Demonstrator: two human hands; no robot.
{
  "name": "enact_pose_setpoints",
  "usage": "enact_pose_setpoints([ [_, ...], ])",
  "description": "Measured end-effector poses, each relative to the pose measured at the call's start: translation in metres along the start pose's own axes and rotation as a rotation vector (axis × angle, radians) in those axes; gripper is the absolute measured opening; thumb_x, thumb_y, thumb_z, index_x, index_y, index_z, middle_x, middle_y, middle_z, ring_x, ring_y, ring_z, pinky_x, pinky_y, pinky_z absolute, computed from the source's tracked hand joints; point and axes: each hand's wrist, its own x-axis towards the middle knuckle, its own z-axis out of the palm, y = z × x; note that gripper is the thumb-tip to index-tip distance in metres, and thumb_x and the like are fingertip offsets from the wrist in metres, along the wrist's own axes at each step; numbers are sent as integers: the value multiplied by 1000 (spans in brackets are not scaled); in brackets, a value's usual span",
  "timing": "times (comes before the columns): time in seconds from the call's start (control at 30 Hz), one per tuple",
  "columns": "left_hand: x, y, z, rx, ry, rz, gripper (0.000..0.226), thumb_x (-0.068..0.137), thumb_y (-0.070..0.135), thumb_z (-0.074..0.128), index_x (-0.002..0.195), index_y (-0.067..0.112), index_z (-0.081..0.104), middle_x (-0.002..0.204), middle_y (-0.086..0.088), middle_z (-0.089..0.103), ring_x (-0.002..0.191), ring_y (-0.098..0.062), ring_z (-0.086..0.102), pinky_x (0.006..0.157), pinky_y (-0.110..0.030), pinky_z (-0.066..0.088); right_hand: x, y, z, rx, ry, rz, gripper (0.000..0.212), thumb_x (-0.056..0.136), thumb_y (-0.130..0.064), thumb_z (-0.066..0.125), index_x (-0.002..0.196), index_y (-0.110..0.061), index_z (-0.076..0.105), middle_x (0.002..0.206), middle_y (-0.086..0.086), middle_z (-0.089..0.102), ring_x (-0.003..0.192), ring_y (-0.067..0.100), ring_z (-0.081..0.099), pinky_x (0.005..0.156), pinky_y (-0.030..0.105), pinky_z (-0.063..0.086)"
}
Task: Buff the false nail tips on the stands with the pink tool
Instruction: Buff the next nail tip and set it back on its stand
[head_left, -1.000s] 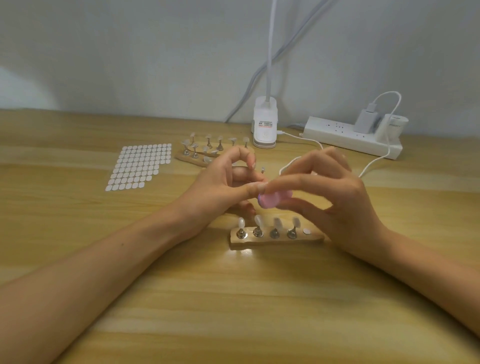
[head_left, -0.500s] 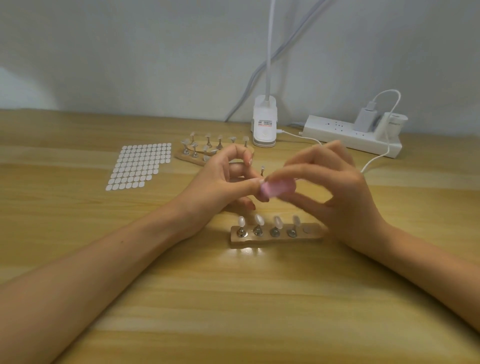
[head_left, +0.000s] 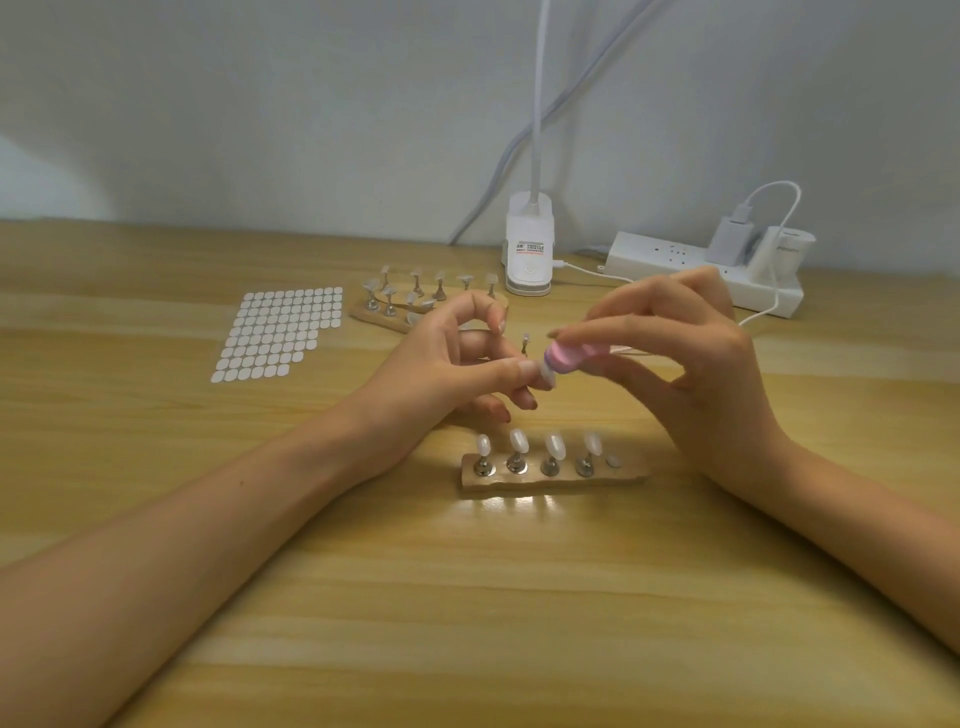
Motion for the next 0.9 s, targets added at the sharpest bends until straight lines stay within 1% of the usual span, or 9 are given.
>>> enact_pose_setpoints([
  [0.13,-1,1,-1,-5,-14,6,38,77,16,75,97,17,42,83,-8,75,68,-16,70,57,-22,53,-1,2,-1,20,-8,-9,20,87,-20,71,107,-25,71,103,-5,63,90,27,51,84,26,37],
  [0.23,0,0,0,-23,-16,-1,37,78,15,75,97,17,43,82,-7,75,68,-16,70,56,-22,54,0,2,-2,48,-9,29,20,88,-23,69,107,-24,71,103,-5,64,92,29,53,84,32,39],
  [0.33,0,0,0,-47,1,-9,39,75,15,75,99,15,45,78,-3,71,68,-18,71,56,-22,55,-1,-3,0,53,-42,-41,18,88,-25,68,106,-24,71,102,-6,66,91,25,53,82,34,37],
  [0.47,-1,1,0,-41,12,-12,38,78,12,74,101,14,44,82,-8,73,67,-18,71,57,-23,55,0,-2,-1,22,-25,-1,17,86,-23,71,103,-21,74,101,-5,67,90,26,52,79,45,42],
  [0.6,-1,1,0,-31,6,-17,38,80,10,73,104,13,44,80,-4,73,69,-18,72,56,-24,56,-1,-5,2,5,-47,-83,16,88,-27,68,101,-21,77,99,-5,67,87,28,53,78,43,42],
  [0.67,-1,1,0,-26,3,-15,38,79,12,73,102,13,43,82,-7,74,69,-19,72,57,-23,56,0,-4,0,4,-25,-31,18,87,-25,70,104,-24,73,101,-6,65,90,29,53,79,46,43],
  [0.73,-1,1,0,-18,-3,-7,36,81,10,74,100,13,43,83,-8,74,69,-19,72,58,-24,56,0,-2,-1,13,-7,-14,20,87,-23,71,107,-25,70,101,-7,63,90,30,53,80,42,42],
  [0.8,-1,0,-1,-6,-2,-6,34,85,6,72,102,13,44,81,-5,73,70,-20,72,57,-25,56,-1,-3,1,17,-28,-73,18,88,-25,69,106,-25,72,100,-7,64,89,26,51,80,40,41],
  [0.9,-1,0,-1,-1,-4,-6,32,86,4,71,101,13,44,83,-6,74,69,-19,72,57,-24,56,-1,0,1,0,-14,-20,18,87,-23,71,105,-24,73,102,-7,64,92,25,50,79,48,44],
])
